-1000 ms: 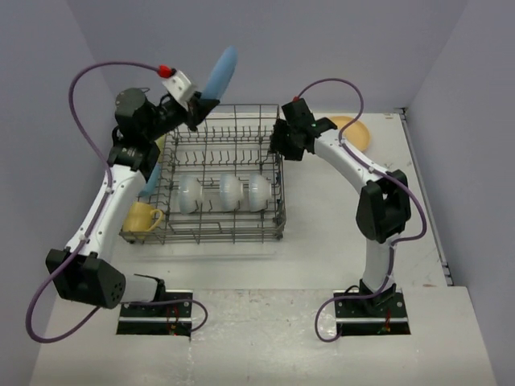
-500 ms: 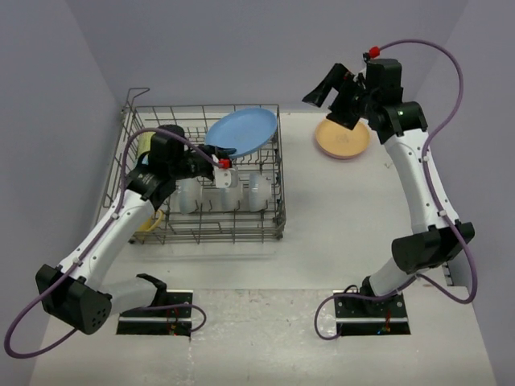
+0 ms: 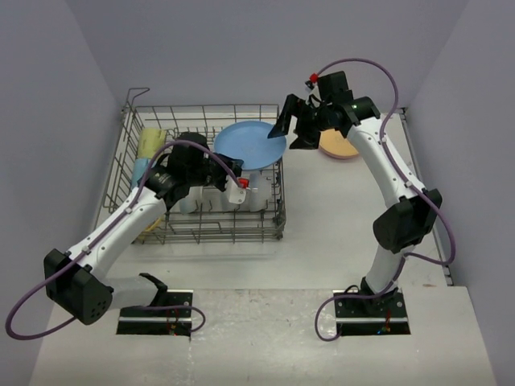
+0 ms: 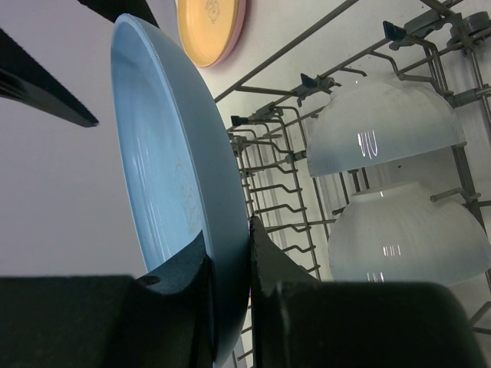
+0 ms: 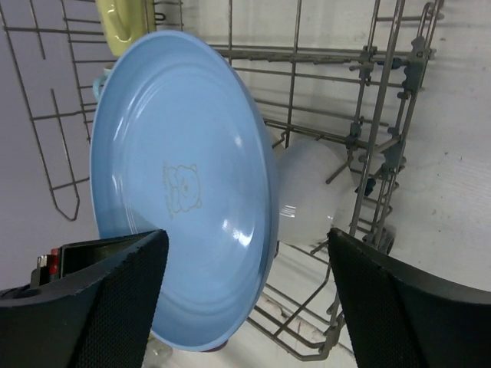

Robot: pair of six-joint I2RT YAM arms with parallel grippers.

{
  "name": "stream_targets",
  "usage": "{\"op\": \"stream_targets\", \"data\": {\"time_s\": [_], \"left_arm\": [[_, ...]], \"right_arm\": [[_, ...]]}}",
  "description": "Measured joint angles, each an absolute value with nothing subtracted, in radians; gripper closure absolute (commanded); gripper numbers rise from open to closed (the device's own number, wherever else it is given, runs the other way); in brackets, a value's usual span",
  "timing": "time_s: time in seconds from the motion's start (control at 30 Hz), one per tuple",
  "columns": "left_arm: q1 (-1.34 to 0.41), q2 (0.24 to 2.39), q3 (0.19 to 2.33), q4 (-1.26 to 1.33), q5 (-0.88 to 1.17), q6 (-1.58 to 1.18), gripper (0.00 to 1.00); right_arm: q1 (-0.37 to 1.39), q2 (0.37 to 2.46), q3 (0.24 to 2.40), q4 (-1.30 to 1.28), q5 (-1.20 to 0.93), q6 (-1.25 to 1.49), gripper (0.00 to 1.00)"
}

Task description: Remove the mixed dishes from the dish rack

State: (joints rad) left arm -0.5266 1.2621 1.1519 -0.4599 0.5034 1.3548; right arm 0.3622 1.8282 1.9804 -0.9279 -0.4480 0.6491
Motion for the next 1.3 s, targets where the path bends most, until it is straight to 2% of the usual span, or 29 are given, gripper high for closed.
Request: {"op": "stream_targets", "data": {"time_s": [0.07, 0.13, 0.27, 0.3, 0.33, 0.37, 0.43, 0.47, 0.5, 0.53, 0.67, 0.83, 1.13, 1.3], "left_arm": [[-0.532, 1.262, 1.152, -0.460, 0.495, 1.355, 1.00], [-0.537, 1.262, 1.153, -0.459, 0.488, 1.355, 1.00], [-0.547, 1.262, 1.153, -0.457, 0.474, 1.355, 1.00], [-0.550, 1.262, 1.153, -0.456, 0.471, 1.355, 1.00], [-0.552, 1.262, 1.153, -0.455, 0.467, 1.355, 1.00], [-0.553, 1.262, 1.153, -0.453, 0.460, 1.356, 1.00], [-0.558, 1.257, 1.155, -0.445, 0.455, 1.383, 1.00], [-0.564, 1.255, 1.155, -0.445, 0.451, 1.391, 0.62], [-0.568, 1.254, 1.155, -0.442, 0.451, 1.399, 0.38], [-0.569, 1.253, 1.156, -0.427, 0.455, 1.393, 0.00], [-0.569, 1.243, 1.161, -0.371, 0.461, 1.316, 0.00], [-0.569, 1.240, 1.163, -0.212, 0.431, 1.034, 0.00], [-0.513, 1.259, 1.163, 0.101, 0.336, 0.439, 0.00], [-0.363, 1.356, 1.182, 0.168, 0.385, 0.129, 0.00]], "right_arm": [[0.366, 1.827, 1.961, -0.935, -0.449, 0.638, 0.43], [0.368, 1.824, 1.947, -0.934, -0.461, 0.631, 0.55], [0.369, 1.824, 1.928, -0.937, -0.472, 0.626, 0.70], [0.369, 1.824, 1.927, -0.940, -0.474, 0.625, 0.79], [0.370, 1.824, 1.927, -0.940, -0.477, 0.622, 0.96], [0.370, 1.824, 1.927, -0.941, -0.471, 0.620, 1.00], [0.366, 1.824, 1.925, -0.938, -0.463, 0.645, 1.00], [0.364, 1.824, 1.924, -0.937, -0.463, 0.647, 1.00], [0.362, 1.824, 1.924, -0.937, -0.463, 0.646, 1.00], [0.361, 1.824, 1.924, -0.933, -0.473, 0.643, 1.00], [0.352, 1.821, 1.917, -0.892, -0.488, 0.646, 1.00], [0.259, 1.783, 1.808, -0.755, -0.471, 0.678, 1.00], [-0.036, 1.829, 1.717, -0.589, -0.270, 0.751, 1.00], [-0.113, 1.940, 1.723, -0.550, -0.112, 0.759, 1.00]]}}
